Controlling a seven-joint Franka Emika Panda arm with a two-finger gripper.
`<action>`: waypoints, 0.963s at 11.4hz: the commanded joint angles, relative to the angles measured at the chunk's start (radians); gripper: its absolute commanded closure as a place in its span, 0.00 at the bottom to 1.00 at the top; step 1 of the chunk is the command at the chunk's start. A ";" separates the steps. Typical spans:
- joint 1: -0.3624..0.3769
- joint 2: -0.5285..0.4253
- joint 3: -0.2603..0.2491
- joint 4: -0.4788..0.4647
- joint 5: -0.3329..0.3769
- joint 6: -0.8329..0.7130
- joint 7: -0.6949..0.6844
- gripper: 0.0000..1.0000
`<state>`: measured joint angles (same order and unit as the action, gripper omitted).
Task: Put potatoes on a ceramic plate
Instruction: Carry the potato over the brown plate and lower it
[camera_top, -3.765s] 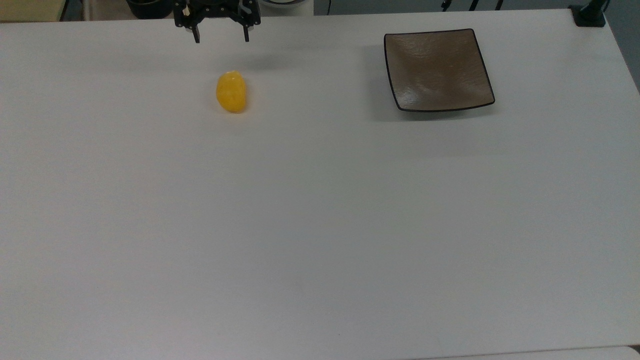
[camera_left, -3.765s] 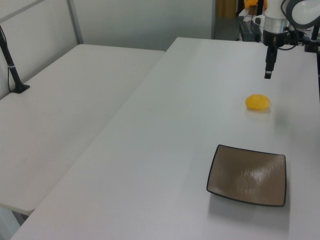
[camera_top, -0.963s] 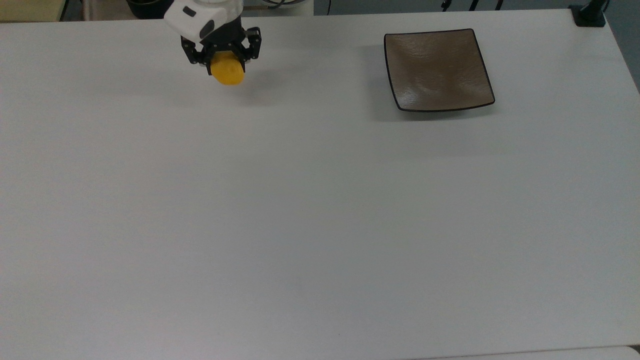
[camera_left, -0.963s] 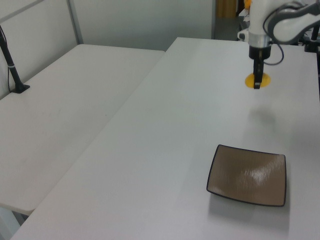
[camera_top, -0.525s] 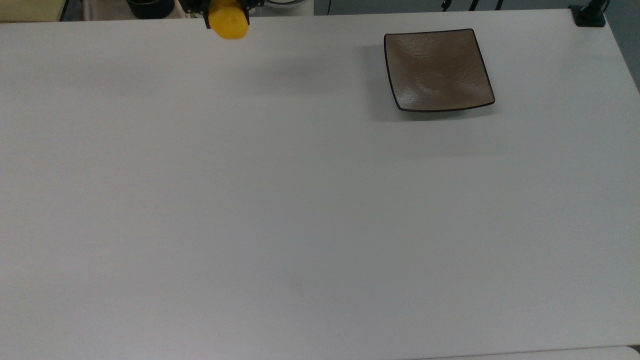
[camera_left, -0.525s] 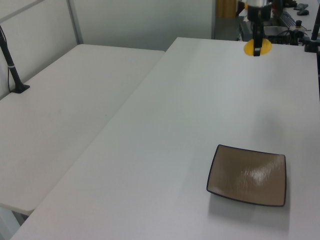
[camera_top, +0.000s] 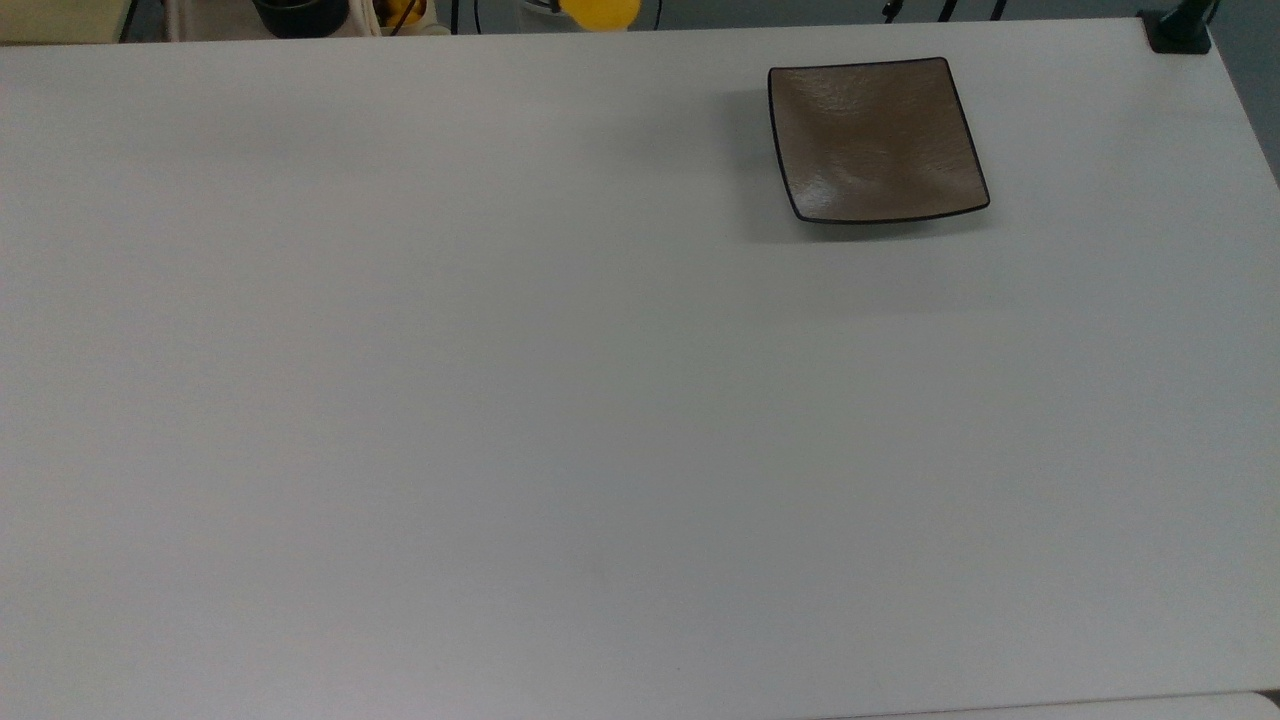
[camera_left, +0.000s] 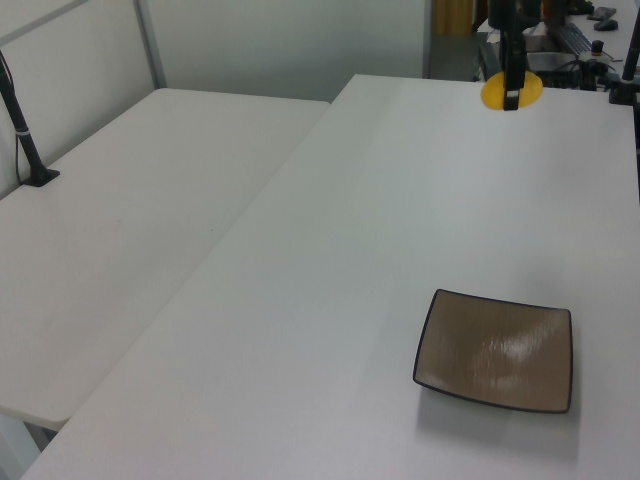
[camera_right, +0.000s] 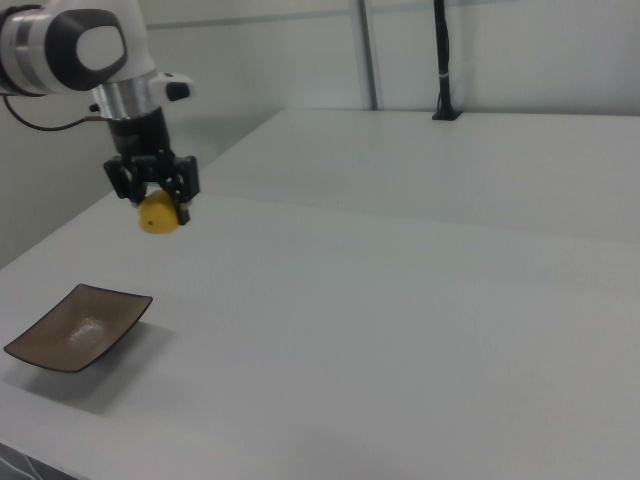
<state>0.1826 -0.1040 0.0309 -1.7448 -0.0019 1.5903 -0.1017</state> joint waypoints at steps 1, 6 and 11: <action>0.090 0.024 0.033 0.037 0.031 0.016 0.187 0.66; 0.263 0.098 0.075 0.004 0.063 0.230 0.512 0.65; 0.291 0.196 0.173 -0.130 0.050 0.468 0.675 0.64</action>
<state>0.4632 0.0434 0.1865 -1.8274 0.0489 1.9821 0.5286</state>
